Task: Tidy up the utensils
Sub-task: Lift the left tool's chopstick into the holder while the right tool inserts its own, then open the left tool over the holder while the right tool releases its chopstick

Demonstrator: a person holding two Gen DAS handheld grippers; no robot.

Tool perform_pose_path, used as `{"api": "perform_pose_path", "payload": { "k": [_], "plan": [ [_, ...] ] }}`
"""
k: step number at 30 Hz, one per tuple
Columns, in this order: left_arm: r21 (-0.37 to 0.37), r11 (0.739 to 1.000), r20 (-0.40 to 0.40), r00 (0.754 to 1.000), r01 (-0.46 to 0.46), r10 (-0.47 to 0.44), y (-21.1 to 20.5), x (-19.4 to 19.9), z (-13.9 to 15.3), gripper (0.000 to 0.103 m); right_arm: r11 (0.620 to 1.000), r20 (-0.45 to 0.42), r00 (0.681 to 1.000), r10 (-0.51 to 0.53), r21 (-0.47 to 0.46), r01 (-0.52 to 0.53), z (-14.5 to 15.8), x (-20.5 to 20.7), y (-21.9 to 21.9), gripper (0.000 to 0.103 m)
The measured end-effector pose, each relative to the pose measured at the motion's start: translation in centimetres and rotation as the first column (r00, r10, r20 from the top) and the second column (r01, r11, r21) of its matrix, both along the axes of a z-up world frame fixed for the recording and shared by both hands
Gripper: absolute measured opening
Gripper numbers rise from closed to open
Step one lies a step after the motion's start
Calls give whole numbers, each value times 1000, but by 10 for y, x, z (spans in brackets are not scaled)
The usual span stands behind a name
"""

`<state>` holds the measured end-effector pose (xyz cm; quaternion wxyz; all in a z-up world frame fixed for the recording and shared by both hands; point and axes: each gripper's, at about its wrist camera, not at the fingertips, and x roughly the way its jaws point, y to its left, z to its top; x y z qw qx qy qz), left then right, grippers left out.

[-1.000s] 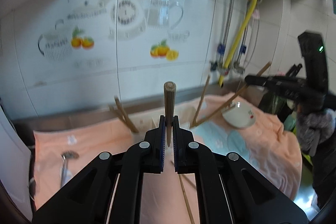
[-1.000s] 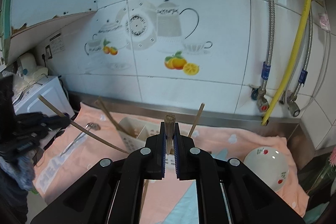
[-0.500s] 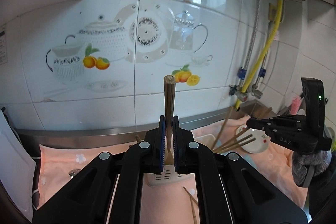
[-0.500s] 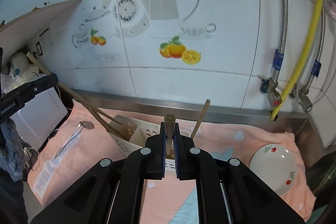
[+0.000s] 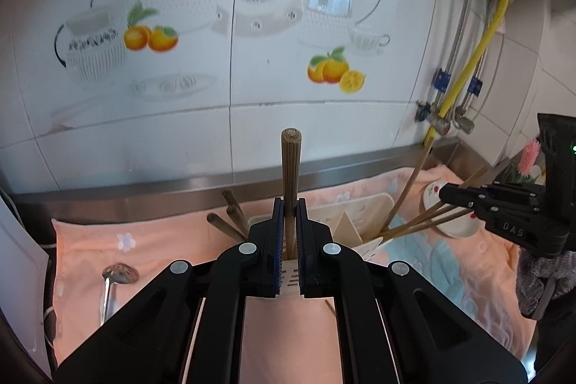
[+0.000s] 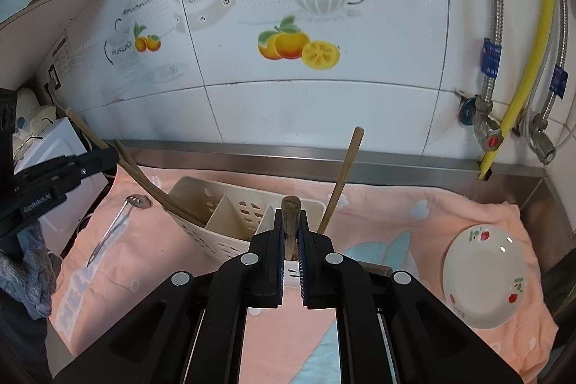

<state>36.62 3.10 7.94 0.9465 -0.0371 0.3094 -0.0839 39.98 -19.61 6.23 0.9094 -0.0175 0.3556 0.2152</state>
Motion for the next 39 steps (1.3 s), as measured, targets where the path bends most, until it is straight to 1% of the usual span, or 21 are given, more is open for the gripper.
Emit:
{"api": "perform_pose_path", "payload": {
  "k": [10,18,19,23,24,25,26,27,31,32,34,36,37,38,39],
  "plan": [
    [-11,1000,-50,999,-6,6,-1,8,-17,6,1000,-19,1000,-8,5,8,-12,5,-2,7],
    [-13,1000,-52,999,-9,8,0,7,-16,7,1000,-10,1000,-10,9,10,-11,4,-2,8],
    [-14,1000,-50,999,-8,7,0,7,-15,7,1000,-9,1000,-9,11,9,-11,4,-3,8],
    [-13,1000,-43,999,-9,9,0,3,-12,9,1000,2,1000,-12,12,12,-7,0,-4,15],
    [-16,1000,-43,999,-10,9,0,2,-11,11,1000,6,1000,-12,15,11,-6,-2,-5,16],
    [-17,1000,-42,999,-10,9,0,0,-10,15,1000,13,1000,-13,16,13,-4,-4,-5,20],
    [-16,1000,-39,999,-12,11,0,-1,-9,24,1000,18,1000,-14,15,14,-3,-5,-5,23],
    [-12,1000,-35,999,-15,14,0,-3,-8,31,1000,27,999,-17,14,16,0,-8,-6,24],
    [-9,1000,-24,1000,-10,10,-2,-13,-4,32,1000,51,999,-19,12,19,8,-18,-9,33],
    [-9,1000,-22,1000,-9,9,-2,-15,-3,33,1000,58,998,-20,11,19,10,-21,-10,36],
    [-6,1000,-15,1000,-10,10,-3,-22,-1,37,1000,72,997,-24,11,23,14,-27,-12,36],
    [-5,1000,-8,1000,-6,6,-4,-29,2,39,1000,81,996,-25,13,24,17,-33,-14,41],
    [-3,1000,-5,1000,-5,5,-4,-33,3,39,1000,89,996,-28,13,27,19,-37,-16,45],
    [-1,1000,-3,1000,-5,5,-4,-37,3,43,1000,99,995,-30,10,29,21,-41,-17,45],
    [0,1000,1,1000,-8,8,-5,-40,4,44,999,107,994,-32,8,31,23,-45,-19,45]
  ]
}}
